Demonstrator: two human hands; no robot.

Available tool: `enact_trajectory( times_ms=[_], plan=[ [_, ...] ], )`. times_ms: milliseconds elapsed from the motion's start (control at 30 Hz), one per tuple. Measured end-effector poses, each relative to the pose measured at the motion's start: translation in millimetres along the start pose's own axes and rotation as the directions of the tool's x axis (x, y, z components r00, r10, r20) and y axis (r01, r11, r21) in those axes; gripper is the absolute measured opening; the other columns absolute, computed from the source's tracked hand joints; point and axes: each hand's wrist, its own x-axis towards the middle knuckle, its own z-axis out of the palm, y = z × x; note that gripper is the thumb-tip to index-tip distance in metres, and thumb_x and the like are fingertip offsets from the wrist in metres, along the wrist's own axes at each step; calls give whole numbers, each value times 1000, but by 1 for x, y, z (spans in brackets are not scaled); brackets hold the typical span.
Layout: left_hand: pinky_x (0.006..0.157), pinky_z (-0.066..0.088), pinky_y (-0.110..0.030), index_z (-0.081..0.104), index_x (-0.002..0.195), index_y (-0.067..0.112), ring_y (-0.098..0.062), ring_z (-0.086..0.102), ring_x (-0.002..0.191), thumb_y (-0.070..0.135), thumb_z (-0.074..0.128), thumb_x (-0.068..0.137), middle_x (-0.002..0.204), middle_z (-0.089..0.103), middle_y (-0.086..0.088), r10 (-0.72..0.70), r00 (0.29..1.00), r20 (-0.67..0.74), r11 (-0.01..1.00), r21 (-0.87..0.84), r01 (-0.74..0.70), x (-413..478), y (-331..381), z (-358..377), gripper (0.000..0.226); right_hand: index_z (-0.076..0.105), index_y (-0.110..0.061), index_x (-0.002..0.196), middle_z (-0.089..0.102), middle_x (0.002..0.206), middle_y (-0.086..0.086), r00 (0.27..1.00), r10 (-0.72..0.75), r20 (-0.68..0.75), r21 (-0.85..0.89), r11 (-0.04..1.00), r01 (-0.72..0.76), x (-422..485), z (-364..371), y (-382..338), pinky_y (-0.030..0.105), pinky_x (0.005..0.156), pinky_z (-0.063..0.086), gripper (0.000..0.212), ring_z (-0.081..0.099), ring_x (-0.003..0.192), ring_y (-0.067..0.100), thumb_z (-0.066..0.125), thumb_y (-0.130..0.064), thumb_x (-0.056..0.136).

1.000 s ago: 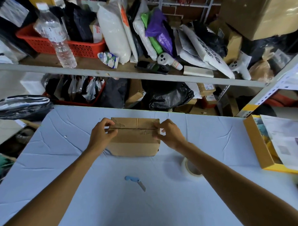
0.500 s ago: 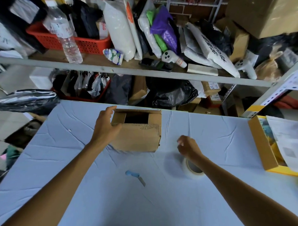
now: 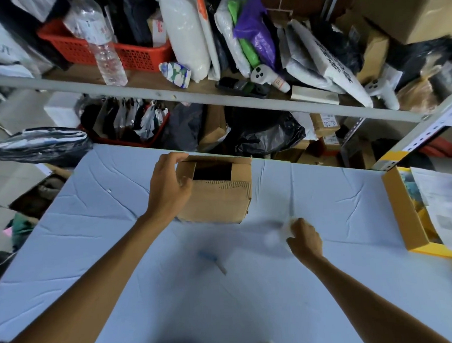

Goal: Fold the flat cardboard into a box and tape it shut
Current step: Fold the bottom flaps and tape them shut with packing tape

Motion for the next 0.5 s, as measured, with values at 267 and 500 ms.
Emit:
enact_trajectory(
  times_ms=[267, 500],
  plan=[
    [84, 51, -17, 61, 114, 11, -10, 62, 99, -2, 57, 85, 108, 66, -4, 90, 950, 299, 966, -258, -10, 20, 50, 9, 32, 63, -13, 107, 66, 101, 3, 952, -113, -284, 568, 781, 262, -26, -104, -65, 15, 68, 45, 41, 63, 93, 23, 73, 7, 73],
    [68, 56, -18, 62, 105, 18, -11, 71, 82, 31, 51, 95, 94, 73, 1, -130, 740, 660, 652, -505, 566, 22, 92, 4, 20, 67, -11, 116, 67, 97, -2, 857, -287, -428, 443, 759, 476, -72, -128, -117, 1, 67, 42, 46, 62, 89, 16, 69, 10, 75]
  ],
)
